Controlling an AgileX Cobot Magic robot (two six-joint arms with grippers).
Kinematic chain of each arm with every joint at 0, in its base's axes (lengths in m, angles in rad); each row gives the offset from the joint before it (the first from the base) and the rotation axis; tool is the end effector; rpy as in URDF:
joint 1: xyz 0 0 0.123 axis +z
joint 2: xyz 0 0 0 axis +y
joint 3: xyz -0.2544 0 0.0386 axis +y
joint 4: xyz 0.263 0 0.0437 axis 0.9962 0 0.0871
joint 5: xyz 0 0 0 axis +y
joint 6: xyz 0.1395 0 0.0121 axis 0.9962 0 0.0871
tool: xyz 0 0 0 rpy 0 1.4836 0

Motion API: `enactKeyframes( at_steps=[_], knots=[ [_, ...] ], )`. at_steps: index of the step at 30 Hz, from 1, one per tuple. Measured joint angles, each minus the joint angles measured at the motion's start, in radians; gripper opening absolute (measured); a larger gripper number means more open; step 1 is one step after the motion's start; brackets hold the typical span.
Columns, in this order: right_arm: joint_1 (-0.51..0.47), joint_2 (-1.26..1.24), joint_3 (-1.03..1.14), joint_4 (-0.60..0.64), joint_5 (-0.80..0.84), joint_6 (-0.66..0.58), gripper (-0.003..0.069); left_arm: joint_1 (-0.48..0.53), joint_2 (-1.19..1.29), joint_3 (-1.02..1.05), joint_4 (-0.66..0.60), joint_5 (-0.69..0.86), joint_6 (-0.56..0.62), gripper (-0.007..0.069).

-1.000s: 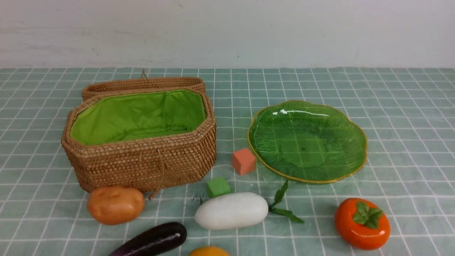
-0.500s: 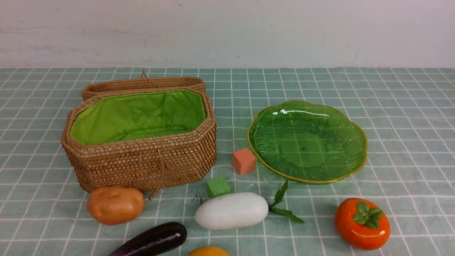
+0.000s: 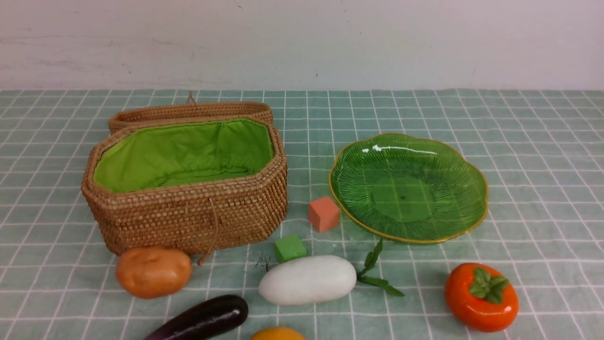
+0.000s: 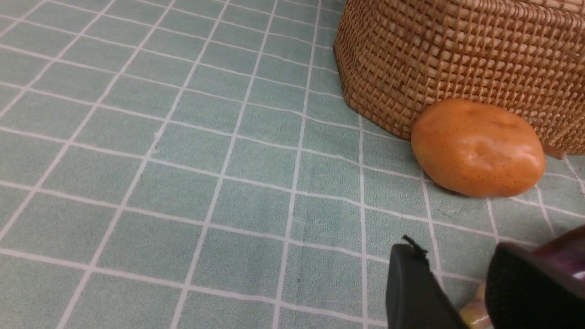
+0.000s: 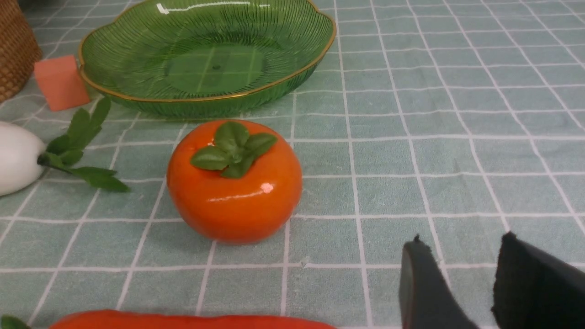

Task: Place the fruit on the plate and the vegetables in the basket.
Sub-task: Grab a lemon with your left arm and place it on the plate on the right

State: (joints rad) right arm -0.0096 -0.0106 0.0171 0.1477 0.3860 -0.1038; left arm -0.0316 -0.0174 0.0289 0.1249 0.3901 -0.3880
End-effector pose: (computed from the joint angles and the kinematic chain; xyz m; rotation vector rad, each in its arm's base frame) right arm 0.1420 0.0064 0.1593 0.0018 1.8724 0.0681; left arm 0.1417 0.0022 0.1549 -0.2587 1.8675 -0.1638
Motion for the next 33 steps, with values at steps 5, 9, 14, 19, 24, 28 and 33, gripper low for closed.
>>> enactKeyframes(
  at_steps=[5,9,14,19,24,28,33],
  knots=[
    [0.000,0.000,0.000,0.000,0.000,0.000,0.0242,0.000,0.000,0.000,0.000,0.000,0.000,0.0239],
    [0.000,0.000,0.000,0.000,0.000,0.001,0.0242,0.000,0.000,0.000,0.000,0.000,0.000,0.0239],
    [0.000,0.000,0.000,0.000,0.000,0.001,0.0242,0.000,0.000,0.000,0.000,0.000,0.000,0.0239],
    [0.000,0.000,0.000,0.000,0.000,0.001,0.0242,0.000,0.000,0.000,0.000,0.000,0.000,0.0239],
    [0.000,0.000,0.000,0.000,0.000,0.001,0.0242,0.000,0.000,0.000,0.000,0.000,0.000,0.0239],
    [0.000,0.000,0.000,0.000,0.000,0.001,0.0242,0.000,0.000,0.000,0.000,-0.023,-0.001,0.0239],
    [0.000,0.000,0.000,0.000,0.000,0.001,0.0242,0.000,0.000,0.002,-0.049,-0.240,-0.011,0.0239]
  ],
)
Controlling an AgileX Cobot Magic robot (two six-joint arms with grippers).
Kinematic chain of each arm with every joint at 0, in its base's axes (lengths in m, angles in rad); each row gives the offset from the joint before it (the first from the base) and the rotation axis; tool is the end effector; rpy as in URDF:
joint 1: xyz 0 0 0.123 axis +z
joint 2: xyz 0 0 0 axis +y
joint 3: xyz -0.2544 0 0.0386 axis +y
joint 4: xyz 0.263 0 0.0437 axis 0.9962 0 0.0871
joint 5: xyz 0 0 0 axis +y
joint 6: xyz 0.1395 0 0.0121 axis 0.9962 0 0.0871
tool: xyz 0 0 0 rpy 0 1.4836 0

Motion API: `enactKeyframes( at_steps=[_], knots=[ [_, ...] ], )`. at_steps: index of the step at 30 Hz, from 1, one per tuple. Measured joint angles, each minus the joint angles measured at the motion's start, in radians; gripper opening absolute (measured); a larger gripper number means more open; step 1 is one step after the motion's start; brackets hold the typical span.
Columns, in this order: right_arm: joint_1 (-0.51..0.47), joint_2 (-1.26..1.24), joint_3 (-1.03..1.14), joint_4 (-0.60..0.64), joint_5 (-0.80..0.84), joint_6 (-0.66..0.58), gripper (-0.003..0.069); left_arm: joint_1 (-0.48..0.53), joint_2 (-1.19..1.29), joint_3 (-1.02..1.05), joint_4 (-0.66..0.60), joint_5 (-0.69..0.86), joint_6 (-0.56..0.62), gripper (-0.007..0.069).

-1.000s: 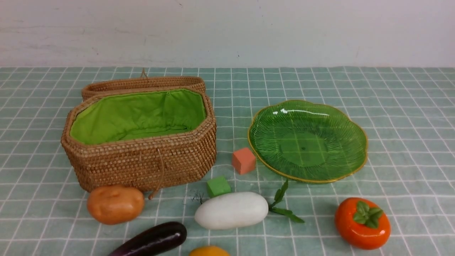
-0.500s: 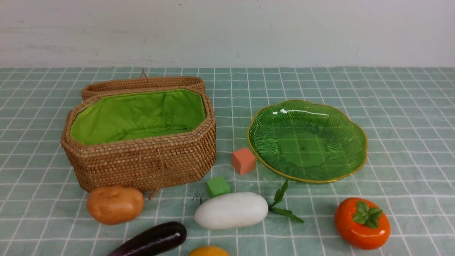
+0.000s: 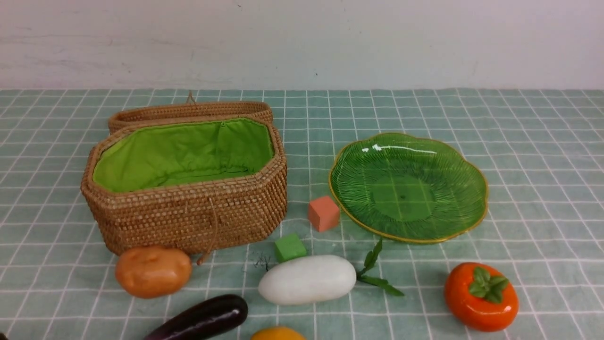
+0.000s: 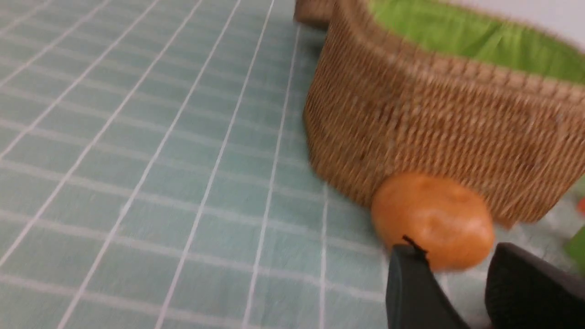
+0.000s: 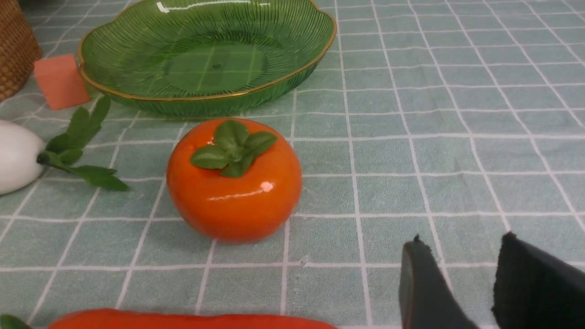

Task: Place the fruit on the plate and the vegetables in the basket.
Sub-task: Grab a lemon with your left arm and place it on the plate on the right

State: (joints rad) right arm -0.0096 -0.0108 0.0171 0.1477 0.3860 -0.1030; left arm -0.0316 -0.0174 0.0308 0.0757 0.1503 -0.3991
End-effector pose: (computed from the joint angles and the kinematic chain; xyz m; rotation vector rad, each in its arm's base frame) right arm 0.1420 0.0064 0.1593 0.0026 1.8722 0.0687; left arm 0.1481 -0.0031 0.1866 -0.2496 1.6344 -0.2620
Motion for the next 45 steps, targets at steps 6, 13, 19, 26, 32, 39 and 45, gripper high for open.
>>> enactKeyframes(
  at_steps=[6,13,19,26,32,39,45],
  knots=[
    [0.000,0.000,0.000,0.000,0.000,0.000,0.0242,0.000,0.000,0.000,-0.057,-0.300,-0.011,0.0239],
    [0.000,0.000,0.000,0.000,0.000,0.000,0.0242,0.000,0.051,-0.266,-0.076,-0.342,-0.013,0.0239],
    [0.000,0.000,0.000,0.000,0.000,0.000,0.0242,0.000,0.255,-0.624,-0.076,-0.096,-0.013,0.0239],
    [0.000,0.000,0.000,0.000,0.000,0.000,0.0242,0.000,0.579,-0.769,-0.038,0.364,-0.013,0.0239],
    [0.000,0.000,0.000,0.000,0.000,0.000,0.0242,0.000,0.749,-0.770,-0.030,0.478,-0.013,0.0239],
    [0.000,0.000,0.000,0.000,0.000,0.000,0.0242,-0.022,0.883,-0.770,-0.185,0.653,0.240,0.0239],
    [0.000,0.000,0.000,0.000,0.000,0.000,0.0242,-0.182,1.036,-0.772,-0.499,0.857,0.674,0.0239]
  ],
)
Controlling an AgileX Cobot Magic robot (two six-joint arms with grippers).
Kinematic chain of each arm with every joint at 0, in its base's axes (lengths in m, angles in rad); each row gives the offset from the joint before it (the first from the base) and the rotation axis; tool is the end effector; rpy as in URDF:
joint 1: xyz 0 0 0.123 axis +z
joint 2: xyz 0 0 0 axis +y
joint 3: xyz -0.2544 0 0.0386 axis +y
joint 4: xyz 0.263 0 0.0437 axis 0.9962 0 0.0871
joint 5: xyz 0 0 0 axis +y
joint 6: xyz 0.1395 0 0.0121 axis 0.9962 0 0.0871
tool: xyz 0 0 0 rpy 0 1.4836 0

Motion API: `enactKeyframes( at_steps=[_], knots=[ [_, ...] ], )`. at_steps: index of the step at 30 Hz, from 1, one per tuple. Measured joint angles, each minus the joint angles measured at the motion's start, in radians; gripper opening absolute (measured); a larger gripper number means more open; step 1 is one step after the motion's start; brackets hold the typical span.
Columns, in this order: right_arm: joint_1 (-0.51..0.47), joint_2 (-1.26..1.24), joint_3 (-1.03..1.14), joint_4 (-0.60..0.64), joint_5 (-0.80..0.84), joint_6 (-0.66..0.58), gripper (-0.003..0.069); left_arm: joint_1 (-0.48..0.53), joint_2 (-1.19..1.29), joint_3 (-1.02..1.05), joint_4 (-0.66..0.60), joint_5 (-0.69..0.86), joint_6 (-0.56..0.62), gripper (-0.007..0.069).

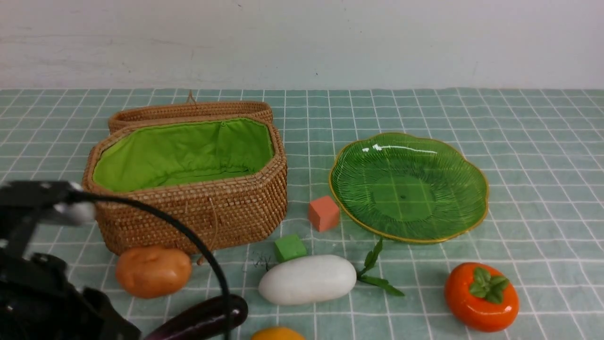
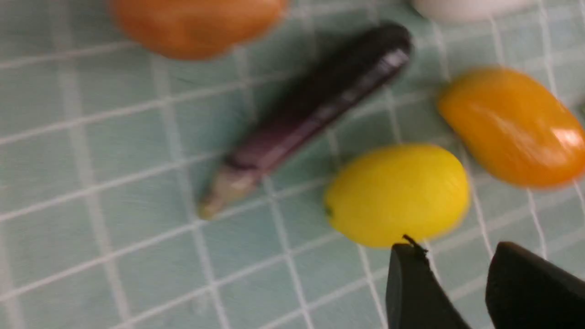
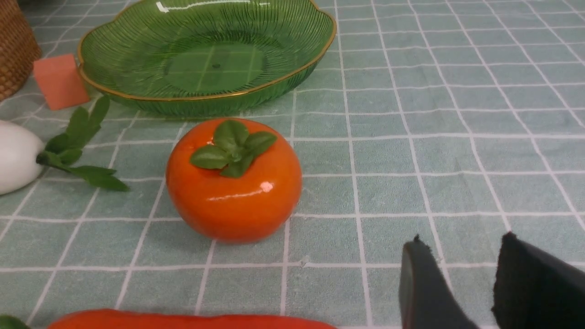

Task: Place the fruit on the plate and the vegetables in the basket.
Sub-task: Grab a lemon with your left arm and place it on the plate on the right

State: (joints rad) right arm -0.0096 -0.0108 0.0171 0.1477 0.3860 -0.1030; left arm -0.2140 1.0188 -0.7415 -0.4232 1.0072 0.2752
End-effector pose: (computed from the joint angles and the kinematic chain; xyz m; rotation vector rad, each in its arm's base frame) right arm 0.1420 0.0064 0.1593 0.0026 1.8722 0.0687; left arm 0.2021 -0.0937 0.2097 0.4437 2.6760 -0.5337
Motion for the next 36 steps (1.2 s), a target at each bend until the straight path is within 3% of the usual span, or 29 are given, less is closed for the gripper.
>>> enactKeyframes(
  at_steps=[2,5,9,11,13,16,19,27,36],
  knots=[
    [0.000,0.000,0.000,0.000,0.000,0.000,0.0242,-0.101,0.076,-0.012,-0.019,0.059,0.104,0.0239],
    [0.000,0.000,0.000,0.000,0.000,0.000,0.0242,-0.197,0.132,-0.034,0.029,0.074,0.155,0.0239],
    [0.000,0.000,0.000,0.000,0.000,0.000,0.0242,-0.396,0.188,-0.078,0.249,-0.007,0.182,0.0279],
    [0.000,0.000,0.000,0.000,0.000,0.000,0.0242,-0.472,0.200,-0.079,0.370,-0.078,0.189,0.0335],
    [0.000,0.000,0.000,0.000,0.000,0.000,0.0242,-0.498,0.206,-0.076,0.411,-0.109,0.190,0.0372],
    [0.000,0.000,0.000,0.000,0.000,0.000,0.0242,-0.553,0.233,-0.048,0.477,-0.202,0.193,0.0567],
    [0.000,0.000,0.000,0.000,0.000,0.000,0.0242,-0.560,0.266,-0.014,0.492,-0.234,0.198,0.0652],
    [0.000,0.000,0.000,0.000,0.000,0.000,0.0242,-0.560,0.394,0.062,0.536,-0.347,0.227,0.0664],
    [0.000,0.000,0.000,0.000,0.000,0.000,0.0242,-0.560,0.453,0.069,0.546,-0.393,0.227,0.0573]
  ],
)
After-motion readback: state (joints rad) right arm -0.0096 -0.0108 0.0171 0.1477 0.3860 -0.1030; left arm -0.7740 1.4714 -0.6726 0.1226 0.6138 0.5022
